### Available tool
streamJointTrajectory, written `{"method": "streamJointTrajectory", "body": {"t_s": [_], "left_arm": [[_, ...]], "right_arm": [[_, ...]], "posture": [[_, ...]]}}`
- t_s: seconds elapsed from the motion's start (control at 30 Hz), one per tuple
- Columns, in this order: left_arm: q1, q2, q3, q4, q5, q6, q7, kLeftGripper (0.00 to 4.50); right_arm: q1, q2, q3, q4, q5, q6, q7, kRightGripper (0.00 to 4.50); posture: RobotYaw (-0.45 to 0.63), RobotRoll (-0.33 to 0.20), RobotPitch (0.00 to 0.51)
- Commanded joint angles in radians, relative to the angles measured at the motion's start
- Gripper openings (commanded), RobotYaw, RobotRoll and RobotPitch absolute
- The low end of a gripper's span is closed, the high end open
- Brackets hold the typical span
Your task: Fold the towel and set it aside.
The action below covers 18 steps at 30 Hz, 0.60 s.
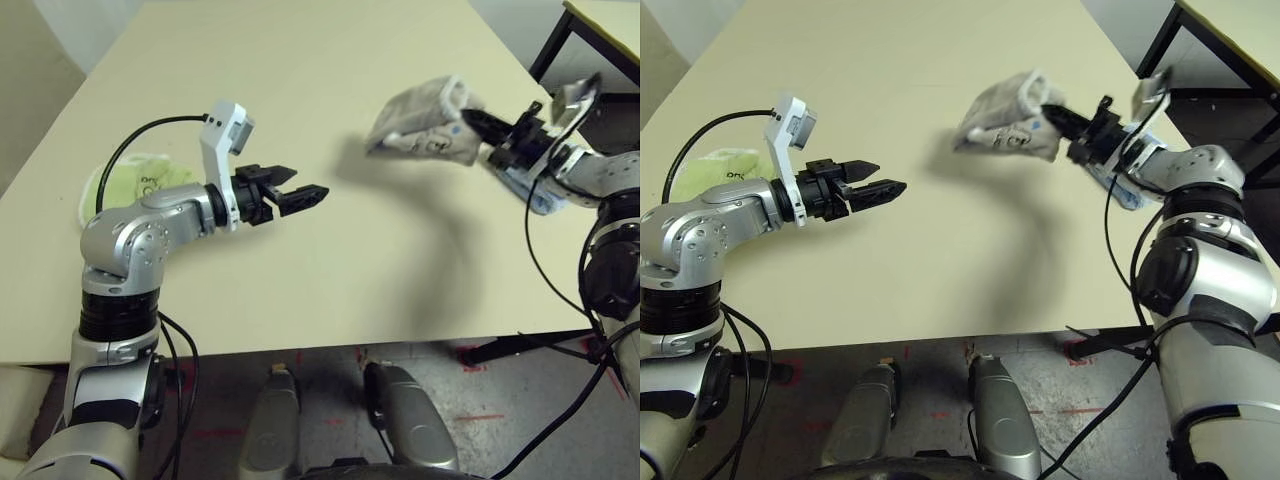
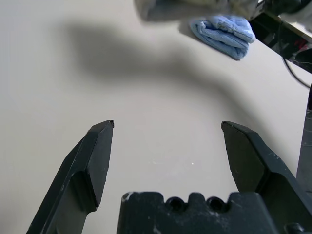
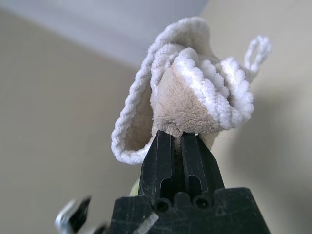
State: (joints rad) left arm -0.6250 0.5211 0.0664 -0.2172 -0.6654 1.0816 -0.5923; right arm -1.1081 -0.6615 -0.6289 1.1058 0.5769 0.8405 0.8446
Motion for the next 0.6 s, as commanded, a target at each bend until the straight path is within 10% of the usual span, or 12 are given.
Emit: {"method": "streamJointTrajectory", "body": {"t_s": [0.03, 0.6], "left_arm": [[-0.017, -0.008, -0.02, 0.017, 0.006, -0.017, -0.013, 4.5], [-0.012, 0.007, 0.027, 0.008, -0.007, -0.063, -0.026, 4.5]], "right_arm": [[0.03, -0.055, -0.05, 0.048, 0.007, -0.123, -0.109, 0.01], [0.134, -0.139, -0.116, 0.181, 0.004, -0.327, -0.34, 0.01]], "posture": [[0.06, 0.0, 0.107], [0.07, 0.0, 0.117]]}}
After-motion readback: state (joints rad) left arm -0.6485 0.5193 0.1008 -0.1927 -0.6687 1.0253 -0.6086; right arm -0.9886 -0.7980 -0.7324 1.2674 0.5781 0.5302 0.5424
